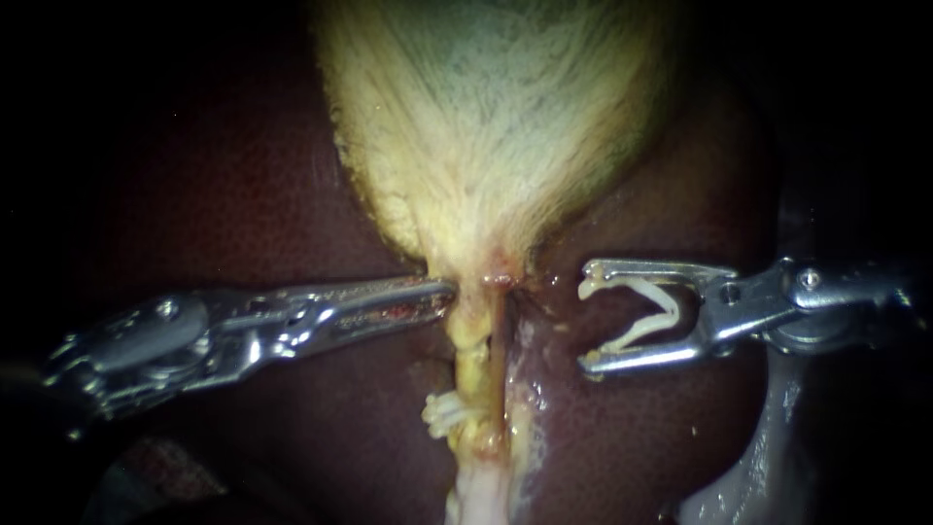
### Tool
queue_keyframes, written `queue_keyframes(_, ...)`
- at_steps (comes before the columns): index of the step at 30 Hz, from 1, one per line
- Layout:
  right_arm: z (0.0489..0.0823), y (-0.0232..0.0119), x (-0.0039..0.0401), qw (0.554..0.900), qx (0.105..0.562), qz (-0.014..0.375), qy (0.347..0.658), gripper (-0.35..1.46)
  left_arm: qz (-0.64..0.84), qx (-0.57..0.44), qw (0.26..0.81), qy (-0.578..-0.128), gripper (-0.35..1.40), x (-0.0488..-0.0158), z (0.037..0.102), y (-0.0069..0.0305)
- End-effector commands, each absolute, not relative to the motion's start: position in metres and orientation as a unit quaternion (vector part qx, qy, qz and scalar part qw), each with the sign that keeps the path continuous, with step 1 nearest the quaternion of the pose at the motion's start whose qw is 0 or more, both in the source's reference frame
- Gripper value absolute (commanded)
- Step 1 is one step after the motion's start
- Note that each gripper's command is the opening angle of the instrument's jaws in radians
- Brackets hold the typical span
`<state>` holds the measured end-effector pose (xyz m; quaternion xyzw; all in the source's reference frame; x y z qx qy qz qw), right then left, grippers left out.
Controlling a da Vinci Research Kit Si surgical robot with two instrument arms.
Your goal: Clipping third clip left tube
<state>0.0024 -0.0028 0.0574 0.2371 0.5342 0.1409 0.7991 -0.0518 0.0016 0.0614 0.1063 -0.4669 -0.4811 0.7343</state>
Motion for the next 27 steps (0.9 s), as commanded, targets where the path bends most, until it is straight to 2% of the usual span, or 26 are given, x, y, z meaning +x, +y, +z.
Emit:
queue_keyframes(1, 0.0574, -0.0029, 0.0025, 0.799, 0.238, 0.141, 0.534, 0.6, -0.481, 0.106, 0.734, -0.467, -0.35, -0.0517, 0.0613, 0.0016)
queue_keyframes(4, 0.0576, -0.003, 0.0032, 0.797, 0.243, 0.137, 0.536, 0.6, -0.48, 0.108, 0.734, -0.467, -0.35, -0.0513, 0.0611, 0.0016)
queue_keyframes(14, 0.0603, -0.0058, 0.0083, 0.78, 0.299, 0.173, 0.522, 0.59, -0.48, 0.109, 0.735, -0.466, -0.35, -0.0477, 0.0601, 0.0016)
queue_keyframes(21, 0.0634, -0.0078, 0.0117, 0.772, 0.325, 0.187, 0.512, 0.58, -0.481, 0.108, 0.735, -0.466, -0.35, -0.0476, 0.0599, 0.0015)
queue_keyframes(27, 0.0665, -0.0084, 0.0128, 0.769, 0.34, 0.188, 0.508, 0.54, -0.482, 0.107, 0.735, -0.466, -0.35, -0.0477, 0.0594, 0.0013)
